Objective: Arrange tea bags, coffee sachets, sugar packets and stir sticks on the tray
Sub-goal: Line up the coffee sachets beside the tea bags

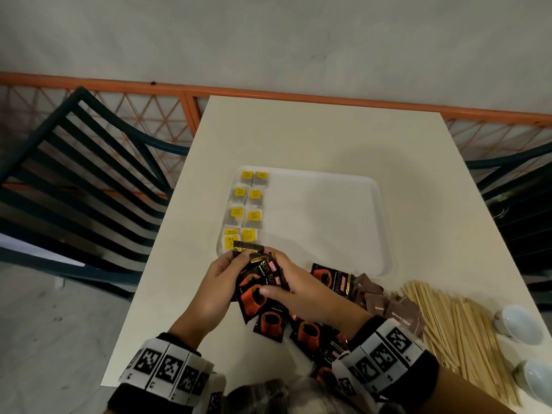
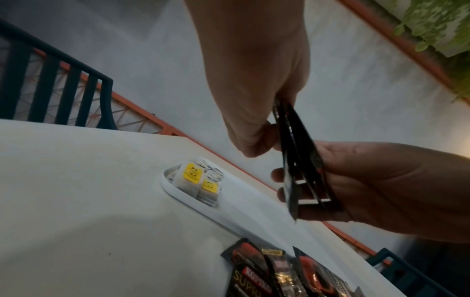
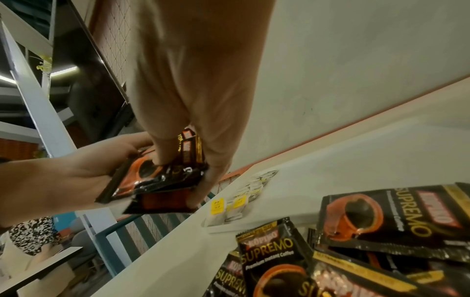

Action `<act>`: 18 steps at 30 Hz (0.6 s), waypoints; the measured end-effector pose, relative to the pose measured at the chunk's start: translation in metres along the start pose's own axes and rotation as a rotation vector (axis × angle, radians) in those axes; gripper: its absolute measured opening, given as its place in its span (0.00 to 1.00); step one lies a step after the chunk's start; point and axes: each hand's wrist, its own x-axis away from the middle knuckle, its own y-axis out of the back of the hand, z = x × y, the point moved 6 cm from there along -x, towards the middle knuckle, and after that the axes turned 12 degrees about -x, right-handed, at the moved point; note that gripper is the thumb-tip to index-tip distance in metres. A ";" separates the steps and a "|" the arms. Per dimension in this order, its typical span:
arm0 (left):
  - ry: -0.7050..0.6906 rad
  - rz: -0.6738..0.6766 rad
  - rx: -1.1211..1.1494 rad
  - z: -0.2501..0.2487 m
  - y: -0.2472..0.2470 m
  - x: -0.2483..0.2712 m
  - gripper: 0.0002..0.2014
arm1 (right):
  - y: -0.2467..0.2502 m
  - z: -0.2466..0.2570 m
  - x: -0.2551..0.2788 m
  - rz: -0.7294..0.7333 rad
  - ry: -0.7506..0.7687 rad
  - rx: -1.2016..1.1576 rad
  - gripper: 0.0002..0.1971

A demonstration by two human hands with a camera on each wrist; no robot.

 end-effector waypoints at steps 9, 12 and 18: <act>0.202 0.328 0.215 0.004 -0.011 0.013 0.16 | 0.000 0.009 -0.008 -0.061 0.060 0.325 0.39; 0.221 0.445 0.070 0.011 -0.012 0.015 0.18 | 0.010 0.015 -0.007 -0.103 0.152 0.620 0.37; 0.272 0.533 0.010 0.019 -0.018 0.020 0.19 | 0.004 0.023 -0.008 0.059 0.209 0.731 0.35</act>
